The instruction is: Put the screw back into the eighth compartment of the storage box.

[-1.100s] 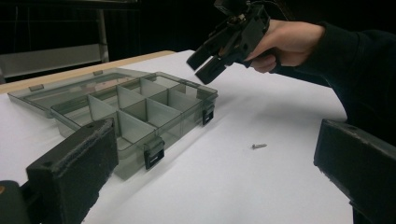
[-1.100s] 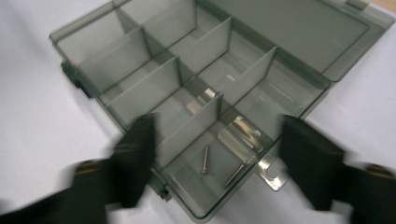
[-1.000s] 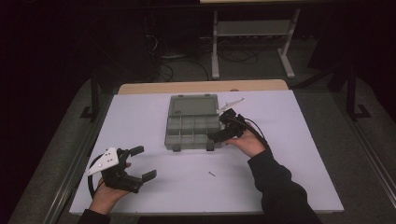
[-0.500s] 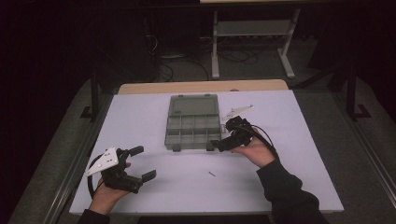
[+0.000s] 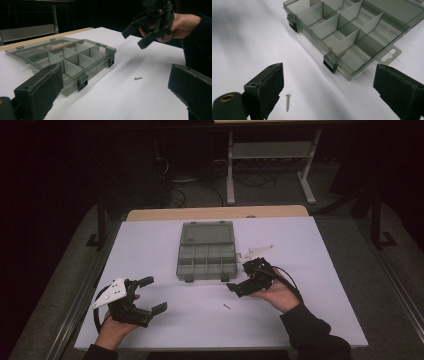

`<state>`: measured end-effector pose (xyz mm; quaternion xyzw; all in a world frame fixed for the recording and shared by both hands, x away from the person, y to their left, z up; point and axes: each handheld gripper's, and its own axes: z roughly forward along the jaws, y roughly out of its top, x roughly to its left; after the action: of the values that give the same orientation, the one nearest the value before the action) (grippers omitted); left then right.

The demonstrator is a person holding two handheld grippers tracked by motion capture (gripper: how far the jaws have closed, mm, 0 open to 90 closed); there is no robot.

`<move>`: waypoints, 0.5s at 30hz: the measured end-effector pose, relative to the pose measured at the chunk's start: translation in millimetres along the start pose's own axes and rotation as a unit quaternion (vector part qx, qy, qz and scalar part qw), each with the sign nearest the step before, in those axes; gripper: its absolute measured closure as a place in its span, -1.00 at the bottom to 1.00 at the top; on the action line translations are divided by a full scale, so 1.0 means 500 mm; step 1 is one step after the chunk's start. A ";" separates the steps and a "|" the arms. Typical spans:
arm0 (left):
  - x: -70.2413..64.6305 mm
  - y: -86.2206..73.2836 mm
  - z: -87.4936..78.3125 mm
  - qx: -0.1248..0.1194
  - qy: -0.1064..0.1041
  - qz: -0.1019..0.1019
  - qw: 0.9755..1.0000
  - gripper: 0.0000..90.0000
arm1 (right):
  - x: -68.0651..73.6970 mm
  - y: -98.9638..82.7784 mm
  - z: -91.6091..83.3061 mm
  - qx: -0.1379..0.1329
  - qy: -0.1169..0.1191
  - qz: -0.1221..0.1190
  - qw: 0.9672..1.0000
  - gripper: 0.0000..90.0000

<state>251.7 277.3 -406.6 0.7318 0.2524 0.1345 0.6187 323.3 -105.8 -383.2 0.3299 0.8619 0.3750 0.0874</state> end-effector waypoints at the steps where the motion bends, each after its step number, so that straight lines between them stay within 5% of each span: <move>1: 0.000 0.000 0.000 0.000 0.000 0.000 1.000 -1.00 | 0.003 -0.003 0.000 0.003 0.002 -0.001 1.000 -0.80; 15: -0.001 0.001 0.000 -0.001 0.000 0.000 1.000 -1.00 | 0.041 -0.032 0.012 0.024 0.031 -0.027 0.999 -0.76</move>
<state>251.4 276.8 -406.3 0.7311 0.2518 0.1347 0.6197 301.8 -97.2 -396.6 0.2973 0.8814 0.3617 0.0630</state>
